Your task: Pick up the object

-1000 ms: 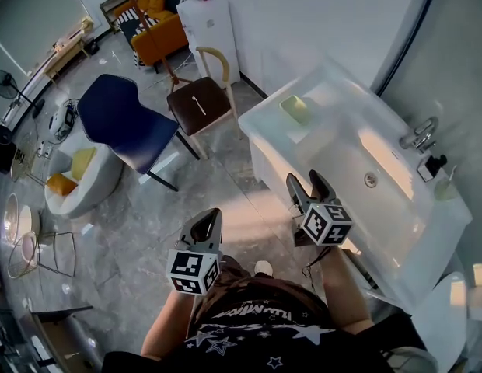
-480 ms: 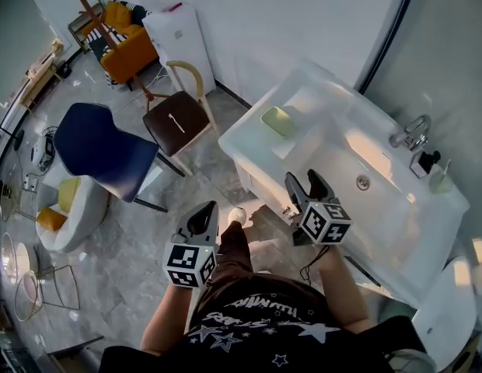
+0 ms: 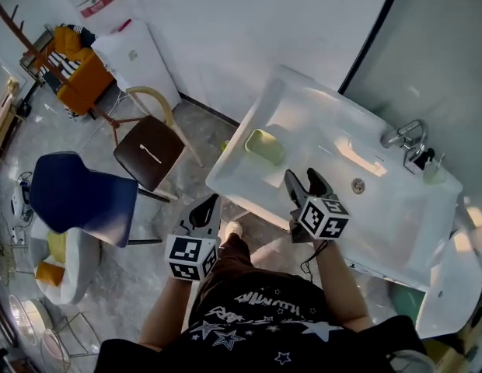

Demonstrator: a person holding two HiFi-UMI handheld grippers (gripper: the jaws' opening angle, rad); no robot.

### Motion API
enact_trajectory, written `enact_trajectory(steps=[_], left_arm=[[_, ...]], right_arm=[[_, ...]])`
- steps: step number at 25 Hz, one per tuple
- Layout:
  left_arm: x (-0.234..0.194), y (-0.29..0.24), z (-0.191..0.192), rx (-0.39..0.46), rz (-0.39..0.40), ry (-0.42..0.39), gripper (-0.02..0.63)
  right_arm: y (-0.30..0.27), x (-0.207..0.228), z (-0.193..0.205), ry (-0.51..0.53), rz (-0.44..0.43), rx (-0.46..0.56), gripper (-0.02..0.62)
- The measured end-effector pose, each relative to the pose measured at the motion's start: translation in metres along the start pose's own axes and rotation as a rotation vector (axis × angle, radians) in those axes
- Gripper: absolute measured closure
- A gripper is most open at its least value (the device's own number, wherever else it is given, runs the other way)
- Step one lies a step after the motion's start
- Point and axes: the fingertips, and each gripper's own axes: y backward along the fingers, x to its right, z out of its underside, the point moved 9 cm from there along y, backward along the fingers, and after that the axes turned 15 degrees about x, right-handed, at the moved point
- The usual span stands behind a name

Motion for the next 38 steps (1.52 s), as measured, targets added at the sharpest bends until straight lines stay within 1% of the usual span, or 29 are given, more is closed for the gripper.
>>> enact_trajectory(steps=[7, 15, 16, 19, 23, 27, 33, 38], left_arm=[[-0.051, -0.068, -0.008, -0.047, 0.105, 0.005, 0.589], [-0.082, -0.126, -0.001, -0.105, 0.218, 0.014, 0.589], [-0.085, -0.132, 0.001, -0.114, 0.23, 0.015, 0.589], [-0.092, -0.146, 0.005, -0.136, 0.264, 0.02, 0.589], [-0.097, -0.159, 0.011, -0.168, 0.309, 0.025, 0.589], [-0.101, -0.167, 0.017, -0.196, 0.343, 0.03, 0.589], [-0.102, -0.171, 0.022, -0.215, 0.362, 0.042, 0.589], [-0.102, -0.17, 0.024, -0.222, 0.361, 0.046, 0.589]], right_arm=[[-0.054, -0.001, 0.008, -0.009, 0.12, -0.027, 0.308], [-0.098, 0.011, 0.026, 0.032, 0.278, -0.115, 0.311], [-0.102, 0.013, 0.029, 0.036, 0.296, -0.128, 0.319], [-0.113, 0.017, 0.039, 0.042, 0.341, -0.168, 0.377], [-0.125, 0.022, 0.048, 0.04, 0.385, -0.201, 0.403], [-0.135, 0.025, 0.055, 0.043, 0.428, -0.23, 0.447], [-0.144, 0.03, 0.062, 0.031, 0.454, -0.254, 0.469], [-0.149, 0.033, 0.066, 0.059, 0.467, -0.284, 0.499]])
